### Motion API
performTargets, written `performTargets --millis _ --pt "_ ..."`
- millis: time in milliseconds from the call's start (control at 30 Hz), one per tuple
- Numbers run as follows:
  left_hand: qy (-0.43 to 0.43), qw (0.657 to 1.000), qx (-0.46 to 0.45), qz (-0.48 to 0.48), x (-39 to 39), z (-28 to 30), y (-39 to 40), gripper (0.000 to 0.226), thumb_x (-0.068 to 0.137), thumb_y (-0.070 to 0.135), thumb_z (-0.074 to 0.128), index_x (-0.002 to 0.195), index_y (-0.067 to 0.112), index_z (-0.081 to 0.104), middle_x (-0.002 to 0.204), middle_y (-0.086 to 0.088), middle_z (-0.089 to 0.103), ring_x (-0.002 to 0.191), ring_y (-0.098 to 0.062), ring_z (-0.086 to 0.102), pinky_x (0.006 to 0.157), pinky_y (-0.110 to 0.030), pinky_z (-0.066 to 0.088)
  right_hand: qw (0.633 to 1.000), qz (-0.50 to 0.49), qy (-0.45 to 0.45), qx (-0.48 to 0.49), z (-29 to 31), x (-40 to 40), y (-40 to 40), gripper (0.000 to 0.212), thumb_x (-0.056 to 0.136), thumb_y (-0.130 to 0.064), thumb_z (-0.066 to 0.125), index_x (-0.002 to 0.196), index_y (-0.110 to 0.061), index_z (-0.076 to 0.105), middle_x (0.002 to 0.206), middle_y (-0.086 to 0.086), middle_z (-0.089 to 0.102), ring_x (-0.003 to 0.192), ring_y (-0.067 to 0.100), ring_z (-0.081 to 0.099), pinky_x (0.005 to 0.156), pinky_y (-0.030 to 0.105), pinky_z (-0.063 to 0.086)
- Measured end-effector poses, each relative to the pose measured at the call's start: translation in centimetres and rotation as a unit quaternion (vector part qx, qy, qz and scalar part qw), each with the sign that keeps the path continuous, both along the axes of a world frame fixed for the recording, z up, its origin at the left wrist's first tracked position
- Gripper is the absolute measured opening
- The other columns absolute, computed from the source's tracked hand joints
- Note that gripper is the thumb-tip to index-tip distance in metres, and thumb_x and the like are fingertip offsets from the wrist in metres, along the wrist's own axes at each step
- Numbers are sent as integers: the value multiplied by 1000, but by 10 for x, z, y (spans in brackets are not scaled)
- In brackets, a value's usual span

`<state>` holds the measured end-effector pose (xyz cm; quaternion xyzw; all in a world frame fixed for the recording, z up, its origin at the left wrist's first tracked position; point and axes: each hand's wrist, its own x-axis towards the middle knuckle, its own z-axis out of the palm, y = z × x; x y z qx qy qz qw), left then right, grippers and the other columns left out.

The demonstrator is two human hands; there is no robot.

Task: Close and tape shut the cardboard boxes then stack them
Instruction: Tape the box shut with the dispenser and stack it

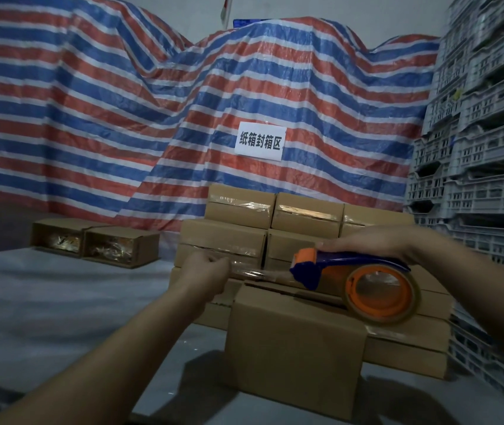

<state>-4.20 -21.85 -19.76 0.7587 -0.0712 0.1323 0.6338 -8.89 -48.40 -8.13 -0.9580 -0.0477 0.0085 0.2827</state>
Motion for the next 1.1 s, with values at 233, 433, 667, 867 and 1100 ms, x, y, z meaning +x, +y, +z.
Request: performTargets --millis 233,433,667,867,1100 --pt "18 998 62 22 14 -16 7 21 94 24 55 76 14 55 65 -3 46 58 -17 41 53 -26 31 980 -104 50 -165 11 -1 30 62 85 -74 55 97 -14 67 61 -4 70 50 9 64 50 16 50" --pt "77 995 58 -22 9 -28 7 17 93 16 51 77 15 50 67 -2 44 56 -13 38 46 -22 29 974 -115 53 -186 11 1 36 61 84 -74 57 100 -15 65 60 -4 70 49 8 63 48 15 49" --pt "189 974 20 -124 -2 -41 -3 14 96 21 47 84 16 50 73 0 44 57 -10 34 46 -18 27 985 -107 62 -120 8 3 28 65 81 -71 62 107 -12 65 70 1 74 59 13 69 56 19 54" --pt "137 974 160 -78 0 -43 10 28 99 44 48 100 17 57 85 -4 52 66 -13 42 54 -22 35 983 -106 71 -132 10 4 31 62 83 -70 61 108 -14 64 68 -1 74 59 11 69 55 18 53" --pt "40 991 113 -62 2 -9 -3 47 95 60 45 96 15 57 82 0 55 67 -12 47 54 -26 36 979 -103 92 -152 9 11 32 60 87 -68 59 109 -13 62 65 -2 72 54 10 66 55 21 51"
